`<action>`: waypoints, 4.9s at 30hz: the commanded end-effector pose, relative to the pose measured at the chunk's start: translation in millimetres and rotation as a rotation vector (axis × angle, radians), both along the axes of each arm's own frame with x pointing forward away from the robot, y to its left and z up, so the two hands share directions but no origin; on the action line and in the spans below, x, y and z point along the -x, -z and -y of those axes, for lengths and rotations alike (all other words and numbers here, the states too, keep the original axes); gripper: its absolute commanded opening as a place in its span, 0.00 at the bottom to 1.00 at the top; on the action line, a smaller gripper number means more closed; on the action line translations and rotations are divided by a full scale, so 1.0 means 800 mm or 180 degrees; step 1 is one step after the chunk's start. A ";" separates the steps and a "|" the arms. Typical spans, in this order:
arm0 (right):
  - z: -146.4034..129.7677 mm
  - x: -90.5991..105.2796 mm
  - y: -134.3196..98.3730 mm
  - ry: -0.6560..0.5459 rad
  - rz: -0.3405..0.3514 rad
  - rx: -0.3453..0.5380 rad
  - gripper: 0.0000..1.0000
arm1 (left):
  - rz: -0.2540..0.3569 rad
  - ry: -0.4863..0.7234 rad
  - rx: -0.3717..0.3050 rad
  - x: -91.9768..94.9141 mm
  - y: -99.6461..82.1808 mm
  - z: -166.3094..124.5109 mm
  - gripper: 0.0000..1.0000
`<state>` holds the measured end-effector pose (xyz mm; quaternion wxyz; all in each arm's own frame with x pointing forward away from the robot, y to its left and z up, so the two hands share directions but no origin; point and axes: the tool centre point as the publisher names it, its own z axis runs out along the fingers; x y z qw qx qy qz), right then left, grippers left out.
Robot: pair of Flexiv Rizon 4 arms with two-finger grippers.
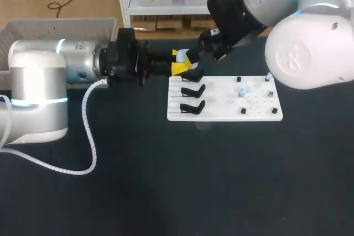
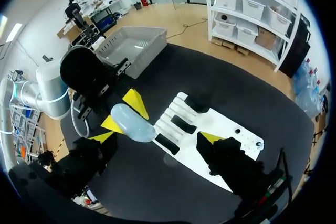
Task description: Pick up each earbud case from the left stands, insert the matching earbuds, close the lid, and place the case in the box.
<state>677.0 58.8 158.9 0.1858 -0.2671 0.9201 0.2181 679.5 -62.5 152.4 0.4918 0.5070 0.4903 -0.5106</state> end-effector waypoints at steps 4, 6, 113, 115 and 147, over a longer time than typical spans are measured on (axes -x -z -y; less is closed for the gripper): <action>0.004 -0.006 0.003 0.0052 -0.0012 0.0009 1.00 | 0.0008 -0.0005 0.0009 0.000 0.001 0.000 0.00; 0.004 -0.007 0.002 0.0064 -0.0003 0.0004 1.00 | 0.0008 -0.0005 0.0009 0.000 0.001 0.000 0.00; 0.251 -0.101 0.174 0.0194 -0.0224 0.2298 0.42 | 0.0184 0.0021 0.0096 0.005 -0.002 -0.009 0.00; 0.249 -0.102 0.175 0.0202 -0.0217 0.2298 0.42 | 0.0184 0.0021 0.0096 0.005 -0.002 -0.009 0.00; 0.248 -0.103 0.187 0.0244 -0.0209 0.2321 0.27 | 0.0184 0.0021 0.0096 0.005 -0.002 -0.009 0.00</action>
